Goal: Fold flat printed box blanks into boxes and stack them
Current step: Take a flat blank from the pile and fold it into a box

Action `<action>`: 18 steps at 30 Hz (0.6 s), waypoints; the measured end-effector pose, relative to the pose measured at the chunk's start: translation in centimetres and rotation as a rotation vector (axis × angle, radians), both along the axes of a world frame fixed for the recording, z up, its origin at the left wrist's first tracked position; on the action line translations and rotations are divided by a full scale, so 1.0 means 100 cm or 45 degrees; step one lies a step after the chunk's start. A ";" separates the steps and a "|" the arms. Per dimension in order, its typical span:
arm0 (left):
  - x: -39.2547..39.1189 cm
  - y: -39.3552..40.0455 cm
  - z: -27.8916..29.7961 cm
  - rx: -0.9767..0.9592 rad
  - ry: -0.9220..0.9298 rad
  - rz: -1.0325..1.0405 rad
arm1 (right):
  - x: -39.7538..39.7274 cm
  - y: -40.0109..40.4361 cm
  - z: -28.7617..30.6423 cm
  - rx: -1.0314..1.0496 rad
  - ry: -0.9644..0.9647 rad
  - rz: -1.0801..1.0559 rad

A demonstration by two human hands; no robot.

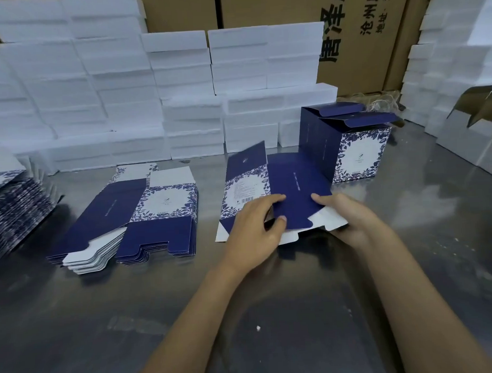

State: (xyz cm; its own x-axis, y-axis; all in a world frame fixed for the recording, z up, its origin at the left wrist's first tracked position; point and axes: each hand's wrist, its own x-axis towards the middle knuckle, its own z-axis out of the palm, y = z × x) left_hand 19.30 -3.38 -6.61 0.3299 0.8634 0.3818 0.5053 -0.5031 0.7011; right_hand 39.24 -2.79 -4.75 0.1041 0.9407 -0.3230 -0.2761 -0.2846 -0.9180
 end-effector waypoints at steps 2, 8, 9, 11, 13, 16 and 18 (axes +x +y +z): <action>-0.009 0.004 0.001 -0.068 -0.114 0.057 | 0.004 -0.001 -0.002 0.018 0.060 0.015; -0.054 0.020 0.014 -0.095 -0.452 0.419 | 0.001 -0.004 0.000 0.240 0.280 0.171; -0.060 0.020 0.018 -0.269 -0.587 0.415 | -0.001 -0.005 0.001 0.252 0.284 0.181; -0.074 0.021 0.023 -0.572 -0.779 0.369 | -0.005 -0.004 0.001 0.233 0.261 0.184; -0.083 0.022 0.023 -0.736 -0.839 0.216 | -0.007 -0.006 0.001 0.161 0.211 0.184; -0.086 0.022 0.025 -0.769 -0.903 0.111 | -0.007 -0.007 -0.002 0.153 0.183 0.210; -0.087 0.023 0.026 -0.689 -0.877 0.103 | -0.009 -0.006 -0.005 0.257 0.179 0.223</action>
